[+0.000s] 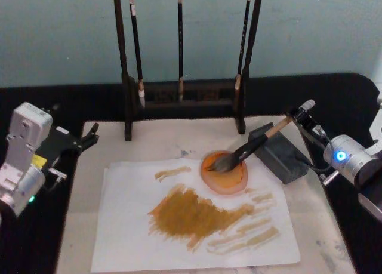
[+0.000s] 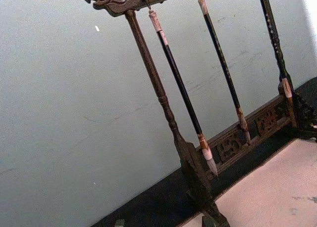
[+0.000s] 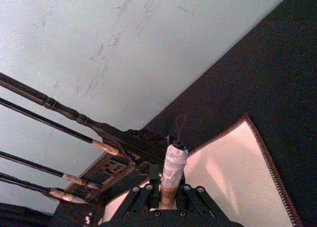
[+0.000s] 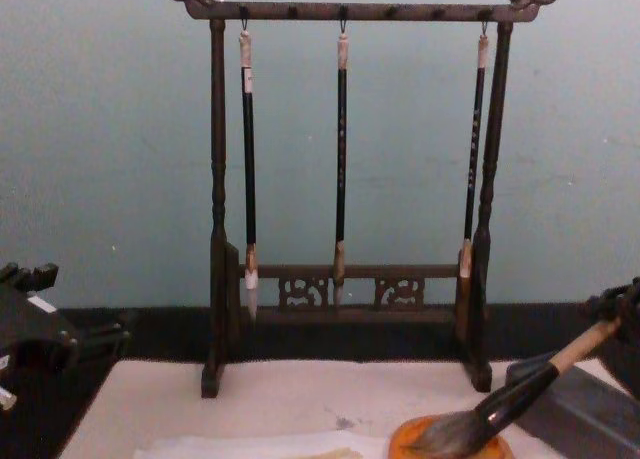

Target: Pick up the brush from the inkstone, write on the paper, then place the brush back to its original position.

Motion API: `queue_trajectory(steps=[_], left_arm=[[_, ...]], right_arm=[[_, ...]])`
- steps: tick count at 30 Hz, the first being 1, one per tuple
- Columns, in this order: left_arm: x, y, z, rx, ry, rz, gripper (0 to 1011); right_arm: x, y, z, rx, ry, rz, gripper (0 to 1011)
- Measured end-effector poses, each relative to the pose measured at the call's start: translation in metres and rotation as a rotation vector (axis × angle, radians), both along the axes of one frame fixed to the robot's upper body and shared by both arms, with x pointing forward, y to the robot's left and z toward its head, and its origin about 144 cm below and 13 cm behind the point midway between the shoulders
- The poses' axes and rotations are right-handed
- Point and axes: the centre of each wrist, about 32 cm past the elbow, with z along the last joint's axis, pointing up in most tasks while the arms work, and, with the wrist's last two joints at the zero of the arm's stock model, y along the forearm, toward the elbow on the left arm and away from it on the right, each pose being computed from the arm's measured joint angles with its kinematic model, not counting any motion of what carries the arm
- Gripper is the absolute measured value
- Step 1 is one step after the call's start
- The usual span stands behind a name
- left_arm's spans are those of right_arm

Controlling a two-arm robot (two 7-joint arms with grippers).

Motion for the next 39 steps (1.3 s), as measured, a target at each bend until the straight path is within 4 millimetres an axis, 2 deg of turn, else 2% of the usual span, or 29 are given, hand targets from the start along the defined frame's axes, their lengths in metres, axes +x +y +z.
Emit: queue_trajectory(steps=[25, 39], left_arm=[[0.000, 0.000, 0.000, 0.000, 0.000, 0.000, 1010], [0.000, 0.000, 0.000, 0.000, 0.000, 0.000, 1010]], right_arm=[[0.000, 0.000, 0.000, 0.000, -0.001, 0.000, 173], [-0.002, 0.001, 0.018, -0.002, -0.098, 0.022, 171]])
